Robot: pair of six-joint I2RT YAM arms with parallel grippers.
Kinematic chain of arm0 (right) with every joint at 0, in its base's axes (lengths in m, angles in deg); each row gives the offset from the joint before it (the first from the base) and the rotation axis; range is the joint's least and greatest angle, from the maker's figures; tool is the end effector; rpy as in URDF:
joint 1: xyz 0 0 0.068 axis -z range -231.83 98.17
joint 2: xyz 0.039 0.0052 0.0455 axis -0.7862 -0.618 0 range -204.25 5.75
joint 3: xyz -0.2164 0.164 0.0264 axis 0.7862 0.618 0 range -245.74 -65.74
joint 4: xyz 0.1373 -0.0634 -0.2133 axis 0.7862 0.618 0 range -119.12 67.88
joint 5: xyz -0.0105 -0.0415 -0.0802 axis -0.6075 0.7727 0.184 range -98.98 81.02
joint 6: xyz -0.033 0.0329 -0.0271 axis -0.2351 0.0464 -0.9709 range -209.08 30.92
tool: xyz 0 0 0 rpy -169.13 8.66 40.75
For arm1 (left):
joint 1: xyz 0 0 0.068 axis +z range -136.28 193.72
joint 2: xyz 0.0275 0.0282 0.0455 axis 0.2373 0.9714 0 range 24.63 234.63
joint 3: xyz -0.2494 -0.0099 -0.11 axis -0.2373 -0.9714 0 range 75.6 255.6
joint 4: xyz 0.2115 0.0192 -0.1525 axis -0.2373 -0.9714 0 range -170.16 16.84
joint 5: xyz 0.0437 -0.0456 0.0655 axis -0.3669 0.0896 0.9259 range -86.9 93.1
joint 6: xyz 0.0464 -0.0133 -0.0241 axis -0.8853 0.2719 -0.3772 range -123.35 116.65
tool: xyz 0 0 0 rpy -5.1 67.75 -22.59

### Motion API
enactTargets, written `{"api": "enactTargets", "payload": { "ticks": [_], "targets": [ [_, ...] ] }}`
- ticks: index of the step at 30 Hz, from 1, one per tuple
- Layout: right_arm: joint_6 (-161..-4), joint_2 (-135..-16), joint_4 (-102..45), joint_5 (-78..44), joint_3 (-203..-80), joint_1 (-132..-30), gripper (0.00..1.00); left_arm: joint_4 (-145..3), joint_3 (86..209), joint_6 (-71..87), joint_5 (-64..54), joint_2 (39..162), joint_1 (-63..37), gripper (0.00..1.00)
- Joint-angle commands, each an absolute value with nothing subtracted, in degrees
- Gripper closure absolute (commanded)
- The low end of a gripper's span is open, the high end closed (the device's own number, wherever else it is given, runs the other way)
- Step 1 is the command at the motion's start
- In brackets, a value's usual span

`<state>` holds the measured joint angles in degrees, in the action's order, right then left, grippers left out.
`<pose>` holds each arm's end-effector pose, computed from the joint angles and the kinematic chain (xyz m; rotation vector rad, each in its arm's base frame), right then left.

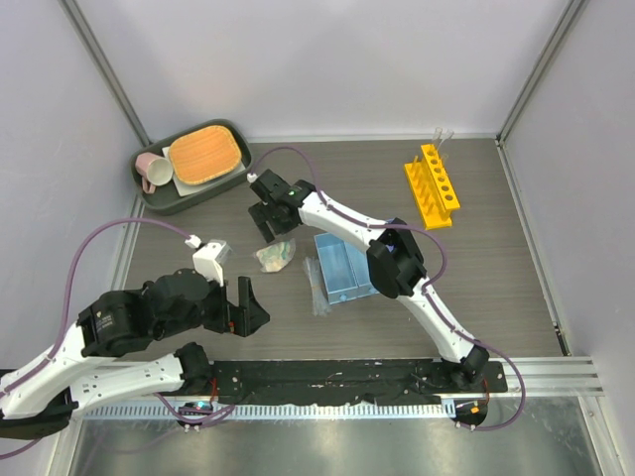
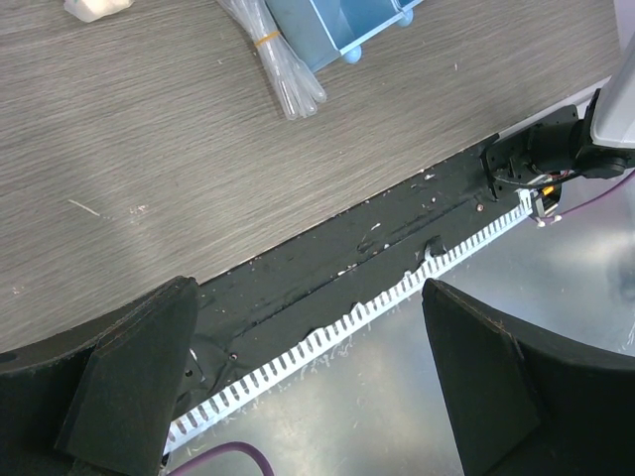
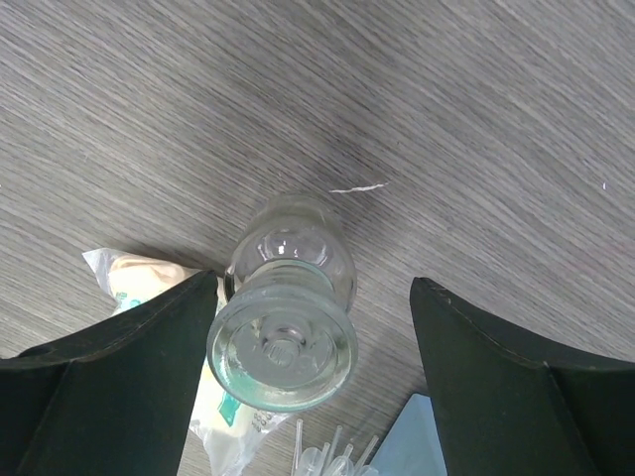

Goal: Organize the chemistry lab equipment

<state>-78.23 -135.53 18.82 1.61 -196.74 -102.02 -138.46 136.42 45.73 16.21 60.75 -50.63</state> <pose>0.3477 0.4068 0.2013 -0.8005 2.4407 0.1663 0.0449 -0.0748 0.3552 0.1917 2.3742 -0.7649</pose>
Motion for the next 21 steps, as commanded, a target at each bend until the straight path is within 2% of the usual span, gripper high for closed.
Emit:
{"api": "enactTargets", "payload": {
  "ticks": [1, 12, 16, 21],
  "targets": [
    [-77.92, -135.67, 16.50, 2.80, -199.77, -102.28, 0.18, -138.73, 138.27, 45.17, 17.69, 61.11, -50.35, 0.00],
    [-77.83, -136.11, 16.58, 2.09, -199.68, -102.28, 0.32, -138.38, 138.36, 44.73, 17.69, 61.19, -50.35, 0.00],
    [-77.83, -136.28, 16.41, 1.48, -199.77, -102.28, 0.45, -138.47, 138.53, 44.64, 17.69, 61.37, -50.35, 0.00],
    [-77.65, -136.46, 16.50, 1.21, -199.86, -102.28, 0.55, -138.64, 138.80, 44.73, 17.78, 61.46, -50.35, 0.00]
  ]
}}
